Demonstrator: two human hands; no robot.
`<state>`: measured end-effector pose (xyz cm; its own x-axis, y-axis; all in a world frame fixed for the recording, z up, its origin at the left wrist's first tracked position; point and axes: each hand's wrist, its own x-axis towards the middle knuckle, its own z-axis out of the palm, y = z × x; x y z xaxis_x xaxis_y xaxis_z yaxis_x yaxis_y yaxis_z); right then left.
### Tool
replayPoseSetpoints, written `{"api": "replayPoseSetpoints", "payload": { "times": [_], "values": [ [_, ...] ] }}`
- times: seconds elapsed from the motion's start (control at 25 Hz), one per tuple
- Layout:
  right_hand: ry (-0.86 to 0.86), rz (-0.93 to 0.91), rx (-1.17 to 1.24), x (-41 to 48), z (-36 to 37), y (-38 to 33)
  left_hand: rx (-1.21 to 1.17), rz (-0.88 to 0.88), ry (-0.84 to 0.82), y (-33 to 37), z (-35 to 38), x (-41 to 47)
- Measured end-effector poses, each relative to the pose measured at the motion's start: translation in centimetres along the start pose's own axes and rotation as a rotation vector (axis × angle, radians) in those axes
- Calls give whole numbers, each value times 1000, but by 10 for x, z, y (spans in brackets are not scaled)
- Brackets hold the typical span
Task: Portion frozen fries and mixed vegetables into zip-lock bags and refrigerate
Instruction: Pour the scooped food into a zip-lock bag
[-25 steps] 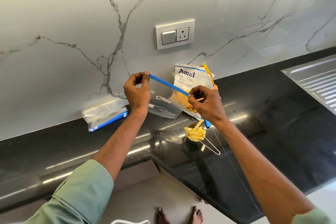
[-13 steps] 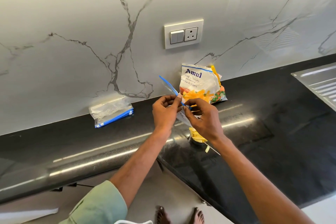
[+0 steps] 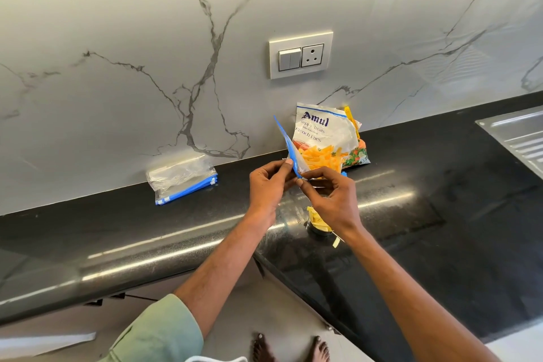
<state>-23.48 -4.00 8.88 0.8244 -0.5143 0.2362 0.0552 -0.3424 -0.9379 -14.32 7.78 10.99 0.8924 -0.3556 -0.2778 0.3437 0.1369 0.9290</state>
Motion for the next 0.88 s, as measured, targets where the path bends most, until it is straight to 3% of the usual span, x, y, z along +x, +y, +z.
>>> {"api": "replayPoseSetpoints", "payload": {
  "times": [0.2,0.36,0.48,0.72,0.88],
  "values": [
    [27,130,61,7,4,-4,256,152,78,-2,1,3],
    [49,242,193,24,8,-5,585,363,-83,-5,1,-2],
    [-11,207,132,32,5,-6,723,450,-47,-5,3,-3],
    [12,284,146,40,-8,1,899,478,173,5,-11,10],
    [-105,227,73,34,5,0,886,477,21,3,-9,12]
  ]
}}
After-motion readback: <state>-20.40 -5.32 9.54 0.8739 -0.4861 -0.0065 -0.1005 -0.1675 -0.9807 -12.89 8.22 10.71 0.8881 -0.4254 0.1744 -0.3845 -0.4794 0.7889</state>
